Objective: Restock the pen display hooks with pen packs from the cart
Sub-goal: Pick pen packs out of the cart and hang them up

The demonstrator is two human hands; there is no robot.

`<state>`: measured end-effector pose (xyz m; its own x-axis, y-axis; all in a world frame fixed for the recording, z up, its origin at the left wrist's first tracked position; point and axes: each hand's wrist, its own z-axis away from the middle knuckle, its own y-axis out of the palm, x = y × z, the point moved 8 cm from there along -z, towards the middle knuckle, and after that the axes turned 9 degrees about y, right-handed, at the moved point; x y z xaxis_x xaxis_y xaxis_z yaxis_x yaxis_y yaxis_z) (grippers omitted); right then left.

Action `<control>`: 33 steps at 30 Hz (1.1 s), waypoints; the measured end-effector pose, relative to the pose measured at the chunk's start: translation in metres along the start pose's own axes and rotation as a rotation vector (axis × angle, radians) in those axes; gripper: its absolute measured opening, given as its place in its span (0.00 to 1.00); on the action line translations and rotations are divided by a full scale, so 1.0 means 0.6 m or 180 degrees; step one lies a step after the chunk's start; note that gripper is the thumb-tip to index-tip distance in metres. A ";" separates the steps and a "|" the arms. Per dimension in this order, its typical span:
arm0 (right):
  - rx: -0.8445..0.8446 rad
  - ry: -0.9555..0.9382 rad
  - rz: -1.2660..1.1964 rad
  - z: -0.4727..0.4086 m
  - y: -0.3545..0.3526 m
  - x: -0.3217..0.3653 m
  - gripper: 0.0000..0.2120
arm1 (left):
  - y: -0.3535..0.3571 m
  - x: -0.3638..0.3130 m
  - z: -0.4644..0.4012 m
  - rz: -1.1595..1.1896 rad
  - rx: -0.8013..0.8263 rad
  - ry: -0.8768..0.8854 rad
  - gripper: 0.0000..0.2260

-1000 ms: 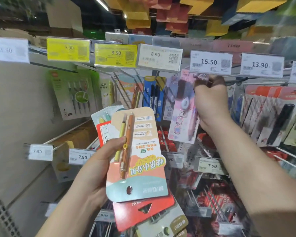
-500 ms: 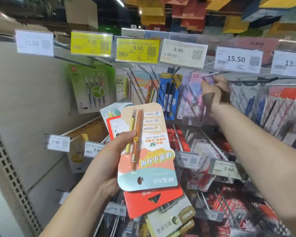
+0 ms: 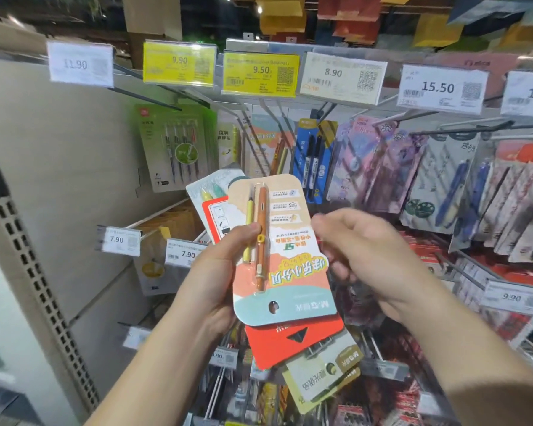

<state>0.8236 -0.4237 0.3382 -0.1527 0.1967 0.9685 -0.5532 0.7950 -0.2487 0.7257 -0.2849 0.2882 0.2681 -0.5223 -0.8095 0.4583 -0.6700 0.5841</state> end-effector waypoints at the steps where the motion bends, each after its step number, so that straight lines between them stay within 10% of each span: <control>1: 0.0201 0.0080 -0.0121 0.007 0.012 -0.008 0.13 | 0.003 0.005 0.003 0.0066 0.0055 0.0010 0.12; 9: 0.0612 0.0615 -0.0821 0.027 0.037 -0.054 0.10 | 0.012 0.022 0.019 0.0303 0.0060 -0.0051 0.15; 33: -0.0511 0.0215 -0.1805 0.019 0.079 -0.046 0.07 | -0.060 0.001 0.016 0.0434 -0.0478 0.0274 0.17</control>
<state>0.7922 -0.3979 0.2993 0.1861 -0.2523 0.9496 -0.4015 0.8625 0.3079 0.7013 -0.2661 0.2673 0.4047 -0.5513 -0.7295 0.5321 -0.5068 0.6782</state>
